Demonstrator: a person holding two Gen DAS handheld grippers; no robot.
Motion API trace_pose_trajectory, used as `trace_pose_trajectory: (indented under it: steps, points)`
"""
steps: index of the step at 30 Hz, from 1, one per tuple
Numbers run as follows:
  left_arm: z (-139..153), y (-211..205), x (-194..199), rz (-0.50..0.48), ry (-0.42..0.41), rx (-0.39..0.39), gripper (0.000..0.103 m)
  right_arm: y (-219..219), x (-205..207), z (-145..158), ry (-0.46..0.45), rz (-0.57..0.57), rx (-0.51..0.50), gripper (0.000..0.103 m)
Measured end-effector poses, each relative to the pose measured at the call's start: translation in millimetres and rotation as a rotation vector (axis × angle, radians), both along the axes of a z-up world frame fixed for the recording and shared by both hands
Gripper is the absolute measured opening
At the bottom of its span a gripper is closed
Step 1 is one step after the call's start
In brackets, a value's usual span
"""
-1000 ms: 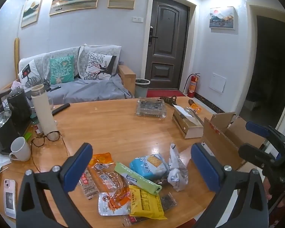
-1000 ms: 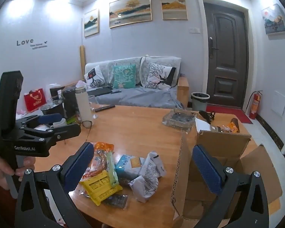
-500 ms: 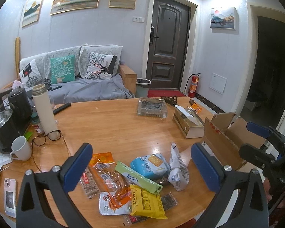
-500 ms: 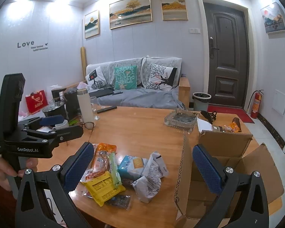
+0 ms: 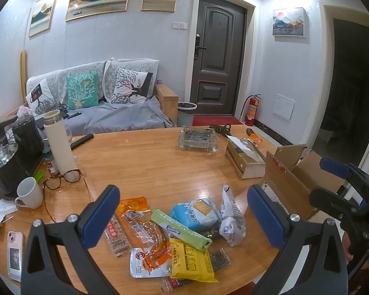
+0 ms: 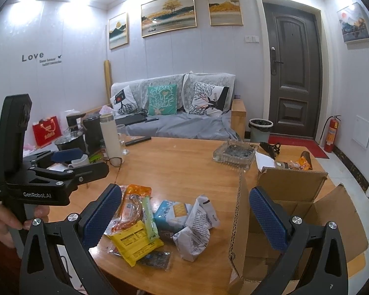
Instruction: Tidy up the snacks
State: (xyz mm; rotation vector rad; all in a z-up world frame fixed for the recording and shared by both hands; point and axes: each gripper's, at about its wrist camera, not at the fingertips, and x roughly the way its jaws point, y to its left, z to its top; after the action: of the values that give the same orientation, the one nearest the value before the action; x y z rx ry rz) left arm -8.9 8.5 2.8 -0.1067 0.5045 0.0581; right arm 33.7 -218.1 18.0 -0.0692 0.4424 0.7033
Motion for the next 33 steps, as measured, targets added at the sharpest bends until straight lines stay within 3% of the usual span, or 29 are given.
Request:
trace_pose_trajectory:
  steps: [24,29,33]
  points:
    - [3,-2,-2,-0.006,-0.005,0.000,0.102,4,-1,-4,-0.010,-0.019,-0.028,0.103]
    - [2,7,-2,-0.015,-0.016,-0.016,0.102,14,-16,-5,-0.105,-0.064,-0.068,0.103]
    - [0,19,-1,-0.008,-0.021,-0.013,0.102,27,-28,3,-0.155,-0.011,-0.077,0.103]
